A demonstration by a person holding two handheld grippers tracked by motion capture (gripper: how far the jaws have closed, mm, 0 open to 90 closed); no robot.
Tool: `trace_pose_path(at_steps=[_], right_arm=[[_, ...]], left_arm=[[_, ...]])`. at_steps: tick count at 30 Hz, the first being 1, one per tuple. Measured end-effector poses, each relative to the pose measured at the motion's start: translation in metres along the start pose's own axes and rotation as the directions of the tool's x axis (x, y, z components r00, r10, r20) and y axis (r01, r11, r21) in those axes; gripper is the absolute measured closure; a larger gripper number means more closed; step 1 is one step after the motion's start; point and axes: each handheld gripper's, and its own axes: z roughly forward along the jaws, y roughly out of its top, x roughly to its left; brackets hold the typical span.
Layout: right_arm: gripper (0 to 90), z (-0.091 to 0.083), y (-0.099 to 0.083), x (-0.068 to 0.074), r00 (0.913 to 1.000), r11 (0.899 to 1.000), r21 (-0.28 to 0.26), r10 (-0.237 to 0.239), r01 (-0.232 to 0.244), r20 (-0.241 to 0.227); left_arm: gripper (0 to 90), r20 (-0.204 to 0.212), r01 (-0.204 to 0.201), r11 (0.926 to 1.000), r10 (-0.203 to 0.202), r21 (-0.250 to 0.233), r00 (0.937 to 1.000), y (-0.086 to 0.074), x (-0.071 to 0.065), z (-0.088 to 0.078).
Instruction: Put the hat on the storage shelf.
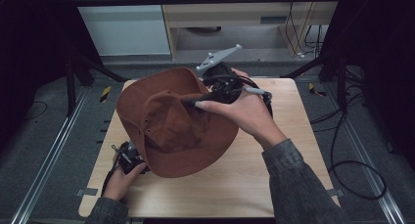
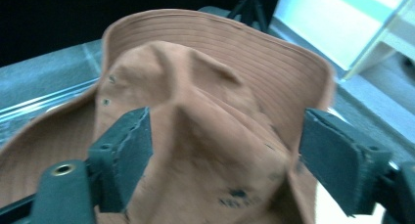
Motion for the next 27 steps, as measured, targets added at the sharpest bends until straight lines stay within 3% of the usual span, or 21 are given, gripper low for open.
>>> trace_pose_path(at_steps=[6,14,17,22,27], right_arm=[[9.2,-0.019,-0.022,-0.017,0.9979,0.999,-0.012,0.046,-0.045,0.045],[7.1,-0.045,-0.066,-0.034,0.9915,0.996,-0.036,0.091,-0.088,0.093],[6.8,-0.057,-0.087,-0.040,0.9883,0.993,-0.055,0.110,-0.105,0.105],[10.1,-0.073,-0.129,-0.050,0.9739,0.984,-0.084,0.169,-0.157,0.152],[11.2,-0.073,-0.176,-0.050,0.9628,0.977,-0.089,0.207,-0.194,0.174]], left_arm=[[0.0,0.000,0.000,1.0000,0.000,0.000,1.0000,0.000,0.000,0.000],[0.0,0.000,0.000,1.0000,0.000,0.000,1.0000,0.000,0.000,0.000],[0.0,0.002,0.001,1.0000,-0.001,0.002,1.0000,0.000,0.000,0.000],[0.0,0.001,0.000,1.0000,0.000,0.003,1.0000,0.000,0.000,0.000],[0.0,0.001,0.000,1.0000,0.000,0.003,1.0000,0.000,0.000,0.000]])
